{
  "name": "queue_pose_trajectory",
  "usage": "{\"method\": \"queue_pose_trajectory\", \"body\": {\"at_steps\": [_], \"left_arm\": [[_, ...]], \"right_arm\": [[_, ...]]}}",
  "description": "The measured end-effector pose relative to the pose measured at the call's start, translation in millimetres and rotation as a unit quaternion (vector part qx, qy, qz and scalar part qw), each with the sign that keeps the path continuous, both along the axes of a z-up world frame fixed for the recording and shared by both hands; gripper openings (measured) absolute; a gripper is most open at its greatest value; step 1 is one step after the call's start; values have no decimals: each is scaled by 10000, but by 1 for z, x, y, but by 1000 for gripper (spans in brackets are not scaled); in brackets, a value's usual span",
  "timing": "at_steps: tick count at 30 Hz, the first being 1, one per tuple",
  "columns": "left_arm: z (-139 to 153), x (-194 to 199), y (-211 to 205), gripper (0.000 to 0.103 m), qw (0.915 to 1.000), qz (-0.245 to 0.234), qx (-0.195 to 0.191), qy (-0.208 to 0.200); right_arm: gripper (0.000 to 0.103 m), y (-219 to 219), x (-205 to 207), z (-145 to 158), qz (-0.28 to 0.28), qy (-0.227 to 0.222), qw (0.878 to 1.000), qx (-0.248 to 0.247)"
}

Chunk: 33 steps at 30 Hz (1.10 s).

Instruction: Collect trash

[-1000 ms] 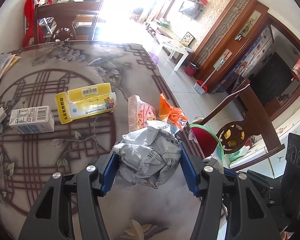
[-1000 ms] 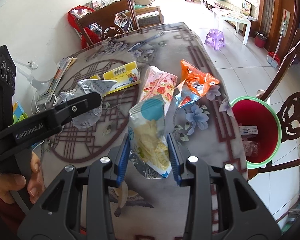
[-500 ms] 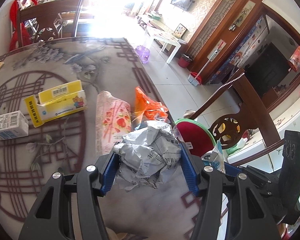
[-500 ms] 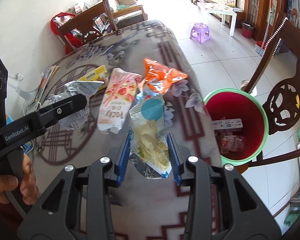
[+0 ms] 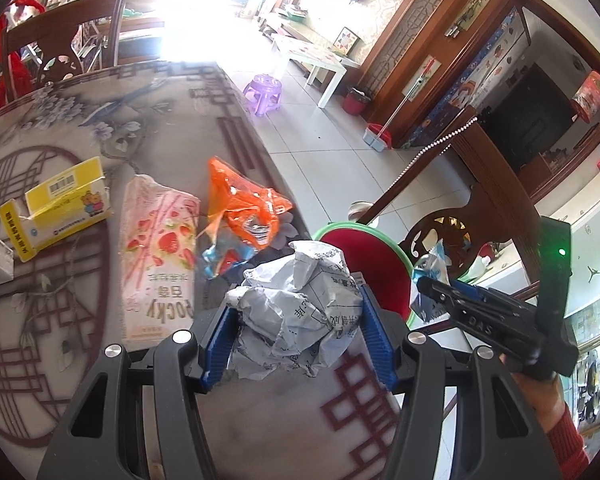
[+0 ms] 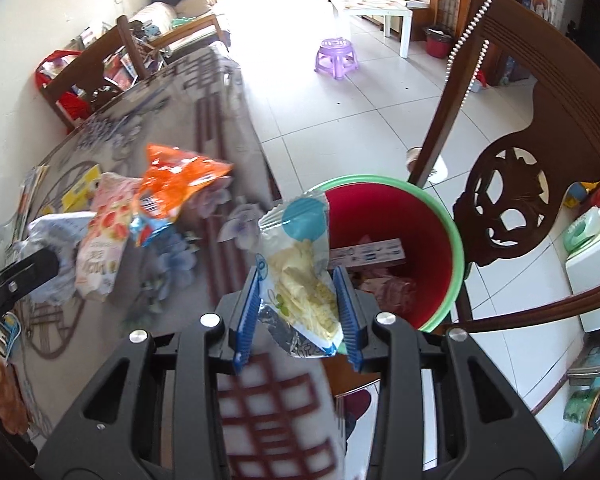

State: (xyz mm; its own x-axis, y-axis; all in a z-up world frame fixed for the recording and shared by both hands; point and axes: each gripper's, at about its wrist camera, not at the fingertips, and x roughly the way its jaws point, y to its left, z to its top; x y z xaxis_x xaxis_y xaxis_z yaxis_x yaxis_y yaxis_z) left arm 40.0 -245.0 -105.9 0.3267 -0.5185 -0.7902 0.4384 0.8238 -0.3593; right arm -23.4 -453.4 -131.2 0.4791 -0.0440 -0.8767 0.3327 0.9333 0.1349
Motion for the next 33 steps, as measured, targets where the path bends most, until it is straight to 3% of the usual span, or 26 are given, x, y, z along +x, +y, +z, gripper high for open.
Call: {"method": "queue_pose_trajectory", "body": {"at_steps": [4,8,12,17,23,25,27,33], "left_arm": [[-2,-3,-19,55,9999,-117,58,20],[-4,-3,-38,55,9997,-230,107,22],[-14,0,-63,55,9986,-495,190,76],[-24,0,-107,55,9952,-962,193,31],[-30,1,-158,59,9901,-1393,142,-84],[-28,-1,-169,65,9882,-1523,112,-138],[-23,-4,-175,79,9867,-1617,41,-146],[-4,-13,-153,89,9881,-1479,-168,-379]], "right_arm": [[37,-22,8,-10,-22,76,10000,-31],[67,-34,13,-11,-163,81,9994,-310],[83,-50,4,-6,-337,-22,9990,-301],[88,-69,-20,-4,-601,95,9974,-395],[94,-83,-58,10,-931,101,9917,-880],[95,-86,-69,18,-1007,-7,9895,-1037],[98,-87,-79,25,-1076,-94,9873,-1166],[98,-78,-91,39,-1027,-351,9845,-1378]]}}
